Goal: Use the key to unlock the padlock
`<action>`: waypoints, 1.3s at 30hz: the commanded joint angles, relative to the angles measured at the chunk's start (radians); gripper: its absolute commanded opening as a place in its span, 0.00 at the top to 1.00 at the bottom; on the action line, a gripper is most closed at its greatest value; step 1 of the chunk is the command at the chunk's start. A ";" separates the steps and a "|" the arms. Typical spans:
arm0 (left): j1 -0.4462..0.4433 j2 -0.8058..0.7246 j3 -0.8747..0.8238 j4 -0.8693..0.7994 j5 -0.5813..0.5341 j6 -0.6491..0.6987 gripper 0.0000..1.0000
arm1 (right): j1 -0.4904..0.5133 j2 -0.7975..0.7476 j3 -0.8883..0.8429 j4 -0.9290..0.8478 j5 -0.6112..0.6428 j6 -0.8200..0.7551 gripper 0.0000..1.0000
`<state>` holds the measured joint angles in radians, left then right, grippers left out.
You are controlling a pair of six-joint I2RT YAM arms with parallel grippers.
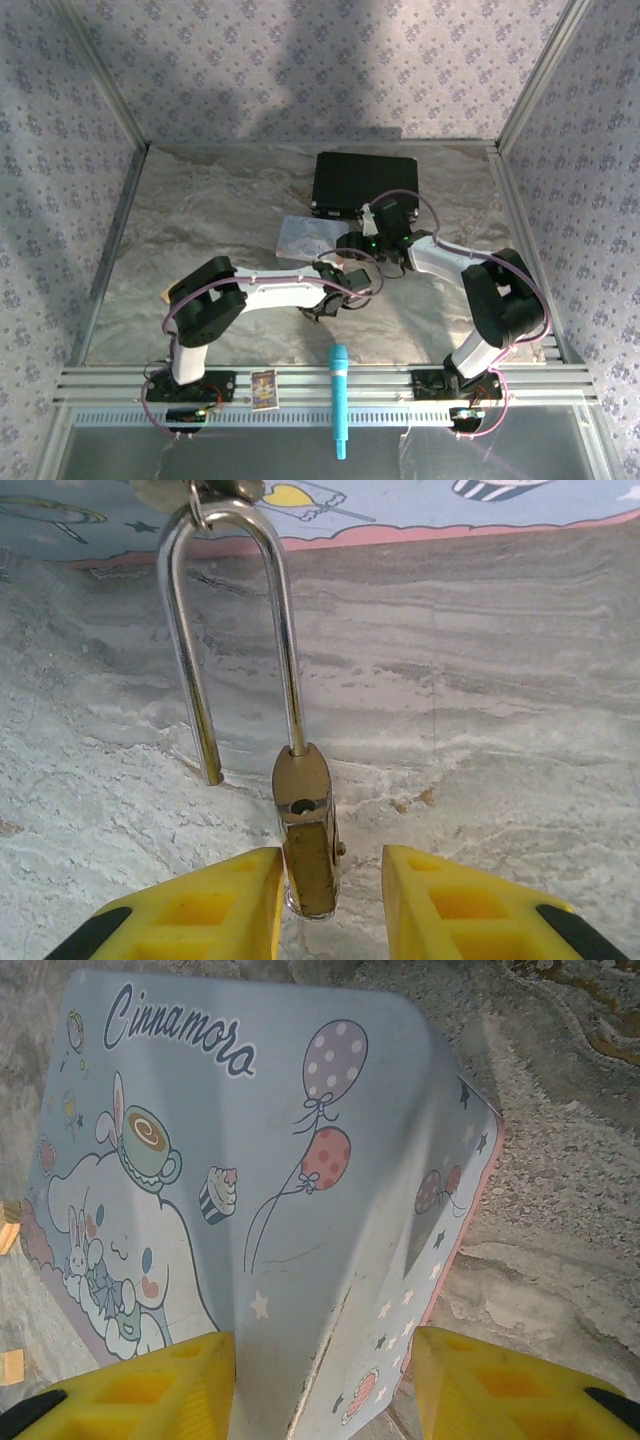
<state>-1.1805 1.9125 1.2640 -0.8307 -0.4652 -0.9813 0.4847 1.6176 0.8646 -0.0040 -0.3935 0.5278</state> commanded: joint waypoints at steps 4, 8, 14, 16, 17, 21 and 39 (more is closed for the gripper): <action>-0.014 0.042 0.057 -0.049 -0.026 0.010 0.70 | -0.011 0.050 -0.039 -0.095 0.067 0.005 0.51; -0.014 -0.014 0.020 0.019 -0.002 0.030 0.48 | -0.013 0.032 -0.044 -0.090 0.063 -0.004 0.50; -0.013 -0.162 -0.004 0.060 -0.024 0.055 0.03 | -0.032 -0.012 0.006 -0.136 0.038 -0.069 0.45; -0.011 -0.223 -0.013 0.066 -0.039 0.070 0.00 | -0.036 -0.031 0.031 -0.170 0.047 -0.099 0.34; -0.009 -0.257 -0.021 0.076 -0.046 0.080 0.00 | -0.037 -0.047 0.041 -0.184 0.057 -0.113 0.02; 0.019 -0.391 -0.069 0.093 -0.064 0.096 0.00 | -0.039 -0.134 0.049 -0.223 0.102 -0.144 0.01; 0.371 -0.921 -0.439 0.343 0.293 0.129 0.00 | 0.328 -0.112 -0.024 -0.099 0.158 -0.029 0.24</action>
<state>-0.8330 1.0302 0.8402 -0.5209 -0.2310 -0.8562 0.7868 1.4376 0.8383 -0.1505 -0.2714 0.4435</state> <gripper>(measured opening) 0.998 0.773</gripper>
